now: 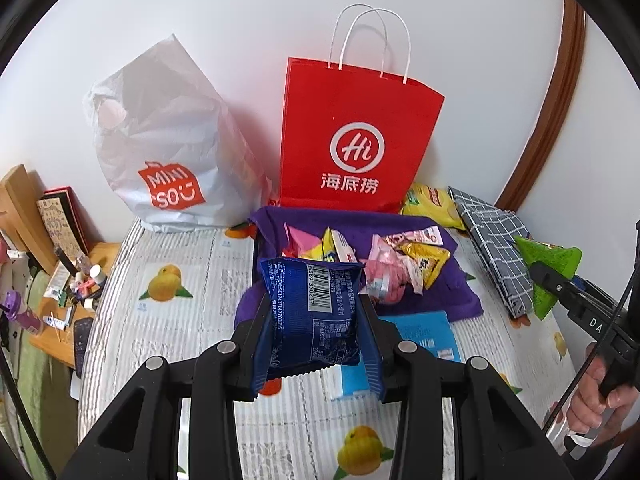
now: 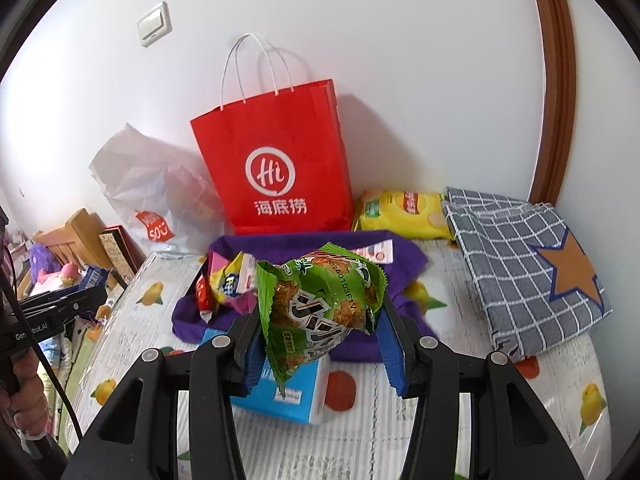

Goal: Organize snacks
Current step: 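Carry the blue packet and green snack bag up over the purple towel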

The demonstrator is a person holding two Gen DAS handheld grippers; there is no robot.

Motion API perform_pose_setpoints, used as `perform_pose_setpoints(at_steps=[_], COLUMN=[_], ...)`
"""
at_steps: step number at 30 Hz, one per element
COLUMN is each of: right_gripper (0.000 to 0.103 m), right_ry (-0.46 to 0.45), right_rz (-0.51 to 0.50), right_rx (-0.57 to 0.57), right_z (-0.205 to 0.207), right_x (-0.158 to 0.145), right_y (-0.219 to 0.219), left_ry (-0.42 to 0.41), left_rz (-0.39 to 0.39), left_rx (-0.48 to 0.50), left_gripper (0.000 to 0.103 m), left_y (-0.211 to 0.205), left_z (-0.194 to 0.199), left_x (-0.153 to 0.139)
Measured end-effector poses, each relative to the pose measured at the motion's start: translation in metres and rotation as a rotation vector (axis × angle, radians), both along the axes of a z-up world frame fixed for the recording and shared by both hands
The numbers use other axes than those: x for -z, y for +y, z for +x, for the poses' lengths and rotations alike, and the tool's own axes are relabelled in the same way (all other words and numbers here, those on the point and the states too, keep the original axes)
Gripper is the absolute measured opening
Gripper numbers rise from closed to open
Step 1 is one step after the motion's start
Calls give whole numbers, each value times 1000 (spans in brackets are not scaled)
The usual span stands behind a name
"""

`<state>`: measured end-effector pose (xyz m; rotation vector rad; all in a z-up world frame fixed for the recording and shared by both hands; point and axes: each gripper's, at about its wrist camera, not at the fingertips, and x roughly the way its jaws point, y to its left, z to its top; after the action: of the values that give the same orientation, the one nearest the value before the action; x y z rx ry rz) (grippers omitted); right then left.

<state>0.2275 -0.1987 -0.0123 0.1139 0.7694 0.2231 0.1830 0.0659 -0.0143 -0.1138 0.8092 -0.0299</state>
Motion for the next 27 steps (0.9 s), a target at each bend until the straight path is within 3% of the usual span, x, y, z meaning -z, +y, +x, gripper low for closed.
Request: perform_pose_setpoints(at_steps=[27], right_gripper=[48], right_ry=[-3], right_rz=[-15], right_rx=[6], right_z=[99], right_x=[21], right_y=[22], left_ry=[4], left_rz=[16], left_rx=[5], left_gripper=[37], left_y=[16], left_z=[99], left_x=[3])
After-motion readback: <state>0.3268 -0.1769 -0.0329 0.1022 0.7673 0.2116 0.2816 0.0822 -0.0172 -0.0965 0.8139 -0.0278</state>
